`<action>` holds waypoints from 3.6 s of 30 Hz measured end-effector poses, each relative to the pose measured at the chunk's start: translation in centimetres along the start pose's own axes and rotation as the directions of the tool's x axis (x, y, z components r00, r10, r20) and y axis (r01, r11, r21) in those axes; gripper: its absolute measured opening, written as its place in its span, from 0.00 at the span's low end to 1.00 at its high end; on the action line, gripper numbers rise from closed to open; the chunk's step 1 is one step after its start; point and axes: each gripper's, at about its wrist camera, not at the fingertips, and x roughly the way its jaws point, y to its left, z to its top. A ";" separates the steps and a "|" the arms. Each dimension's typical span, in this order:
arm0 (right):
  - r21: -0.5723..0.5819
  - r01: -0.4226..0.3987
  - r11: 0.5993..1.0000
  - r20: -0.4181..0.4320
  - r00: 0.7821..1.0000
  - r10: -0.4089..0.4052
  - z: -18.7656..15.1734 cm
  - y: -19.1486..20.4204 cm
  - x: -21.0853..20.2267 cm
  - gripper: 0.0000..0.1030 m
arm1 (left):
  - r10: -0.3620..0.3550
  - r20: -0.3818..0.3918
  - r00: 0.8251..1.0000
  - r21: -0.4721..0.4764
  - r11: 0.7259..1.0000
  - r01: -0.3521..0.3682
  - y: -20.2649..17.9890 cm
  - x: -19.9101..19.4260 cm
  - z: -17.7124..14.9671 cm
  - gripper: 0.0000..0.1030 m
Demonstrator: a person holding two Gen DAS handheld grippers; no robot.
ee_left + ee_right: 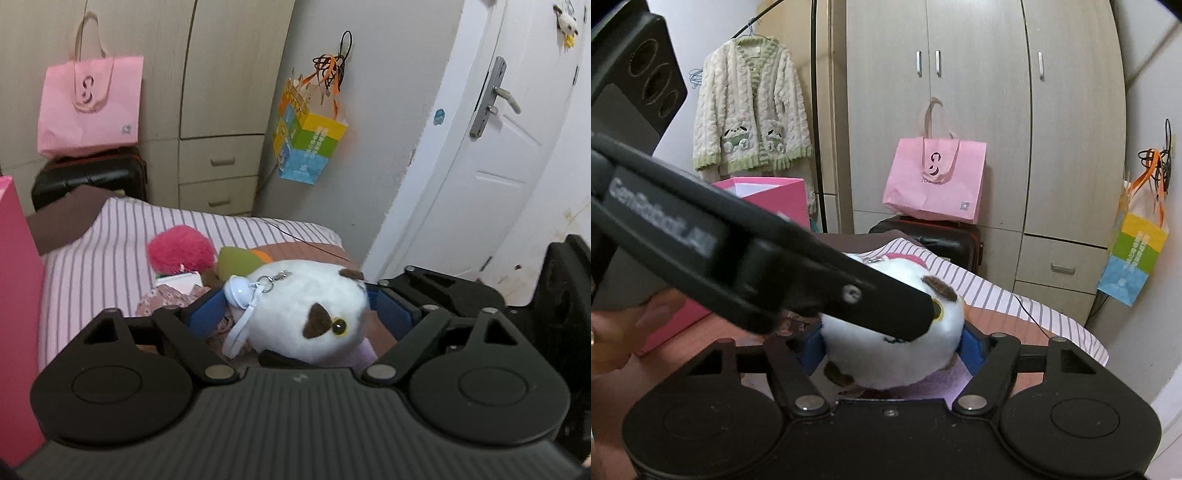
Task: Organize soft objects
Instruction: 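Lift the panda plush with the right tool and carry it over the shoebox, then open the right tool to release the panda plush into the shoebox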
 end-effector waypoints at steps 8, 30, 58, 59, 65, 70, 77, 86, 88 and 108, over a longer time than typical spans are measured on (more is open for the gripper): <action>0.042 0.009 0.999 0.010 1.000 -0.009 0.3 0.6 -0.9 0.70 | 0.005 0.017 1.000 0.016 1.000 -0.005 -0.7 -1.6 -0.3 0.77; 0.099 0.061 0.993 -0.053 0.997 -0.056 1.9 5.1 -5.0 0.69 | -0.056 -0.069 0.996 -0.056 0.997 0.052 -1.5 -7.8 -2.2 0.76; 0.110 -0.147 0.983 -0.309 0.935 0.175 3.5 14.8 -7.9 0.69 | -0.025 -0.291 0.956 -0.211 0.977 -0.039 1.5 -19.0 -5.9 0.67; 0.113 -0.162 0.980 -0.320 0.928 0.190 3.6 15.2 -7.8 0.69 | -0.019 -0.300 0.954 -0.213 0.976 -0.048 1.7 -19.6 -6.1 0.66; 0.116 -0.248 0.962 -0.362 0.891 0.274 4.4 18.3 -7.0 0.69 | 0.008 -0.321 0.947 -0.255 0.962 -0.095 3.8 -22.6 -6.6 0.66; 0.122 -0.322 0.939 -0.358 0.868 0.345 6.2 20.4 -5.8 0.69 | 0.033 -0.301 0.953 -0.257 0.960 -0.114 5.9 -25.4 -5.8 0.66; 0.104 -0.353 0.930 -0.290 0.883 0.368 10.0 22.5 -3.2 0.69 | 0.090 -0.193 0.977 -0.247 0.959 -0.137 9.9 -27.5 -3.1 0.66; 0.124 -0.333 0.935 -0.244 0.903 0.354 14.5 22.7 3.9 0.69 | 0.128 -0.086 0.988 -0.275 0.950 -0.147 16.6 -25.3 0.5 0.66; 0.124 -0.330 0.936 -0.252 0.902 0.352 15.2 22.5 5.7 0.69 | 0.131 -0.080 0.988 -0.299 0.943 -0.149 18.3 -24.2 1.0 0.66; 0.012 -0.337 0.942 -0.399 0.862 0.313 15.8 21.1 19.0 0.70 | 0.128 -0.113 0.985 -0.420 0.892 -0.164 27.0 -16.1 1.0 0.61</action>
